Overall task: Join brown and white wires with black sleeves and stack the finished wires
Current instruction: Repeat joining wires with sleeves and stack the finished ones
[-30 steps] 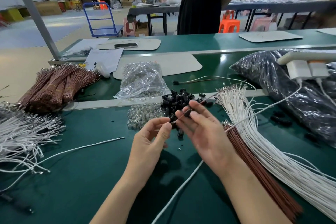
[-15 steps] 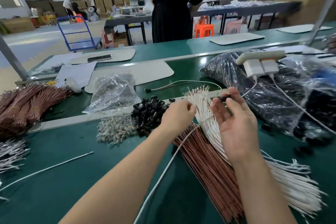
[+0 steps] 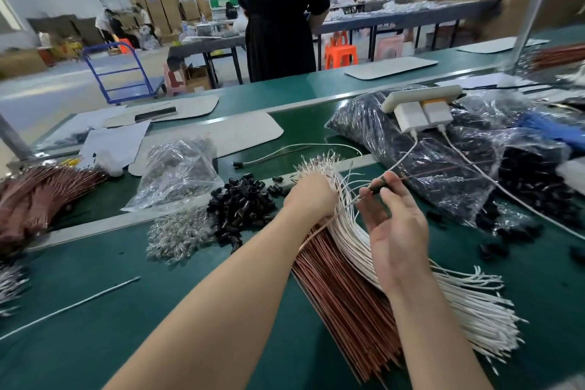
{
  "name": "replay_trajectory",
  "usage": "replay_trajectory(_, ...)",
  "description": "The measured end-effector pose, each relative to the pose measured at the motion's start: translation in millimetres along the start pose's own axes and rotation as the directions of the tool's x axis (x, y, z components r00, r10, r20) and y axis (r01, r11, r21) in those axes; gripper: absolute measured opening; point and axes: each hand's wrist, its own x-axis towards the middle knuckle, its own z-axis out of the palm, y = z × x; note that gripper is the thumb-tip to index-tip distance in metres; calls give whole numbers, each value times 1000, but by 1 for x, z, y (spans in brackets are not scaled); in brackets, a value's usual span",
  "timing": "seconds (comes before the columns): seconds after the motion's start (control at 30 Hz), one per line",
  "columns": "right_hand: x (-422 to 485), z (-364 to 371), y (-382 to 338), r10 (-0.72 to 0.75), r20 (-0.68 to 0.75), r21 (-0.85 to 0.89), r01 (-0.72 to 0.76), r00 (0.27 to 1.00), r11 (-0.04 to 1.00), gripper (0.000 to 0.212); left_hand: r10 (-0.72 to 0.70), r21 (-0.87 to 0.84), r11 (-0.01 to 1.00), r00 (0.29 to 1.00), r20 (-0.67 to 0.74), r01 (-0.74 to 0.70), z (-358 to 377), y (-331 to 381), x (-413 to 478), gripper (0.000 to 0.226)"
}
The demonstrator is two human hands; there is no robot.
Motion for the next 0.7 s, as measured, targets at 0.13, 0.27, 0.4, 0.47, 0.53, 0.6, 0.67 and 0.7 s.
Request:
replay_trajectory(0.13,1,0,-3,-7,9,-13,7,1000,1000,25,6,-85,996,1000,-1,-6,-3,6,-4,35)
replay_trajectory(0.27,1,1,-3,-5,12,-24,5,1000,1000,25,47,-292,953,989,-143,-88,-14,11,-10,30)
replay_trajectory(0.4,0,0,0,-5,30,-65,7,1000,998,26,58,-487,860,977,-203,-153,-48,22,-14,33)
replay_trajectory(0.47,0,-1,-1,-15,32,-70,17,999,997,26,93,-548,822,986,-138,-154,-70,30,-20,35)
replay_trajectory(0.53,1,-2,-1,-23,28,-64,25,999,998,25,163,-553,801,973,-164,-227,-95,37,-28,35)
replay_trajectory(0.6,3,-4,0,-21,-11,-66,20,1000,998,25,235,-537,770,936,-264,-344,-122,43,-38,33)
replay_trajectory(0.67,3,-3,2,-27,-45,-96,23,999,995,25,275,-533,730,898,-343,-427,-148,44,-49,24)
replay_trajectory(0.7,2,-2,2,-38,-44,-119,32,998,992,25,285,-527,718,883,-373,-455,-161,44,-54,18)
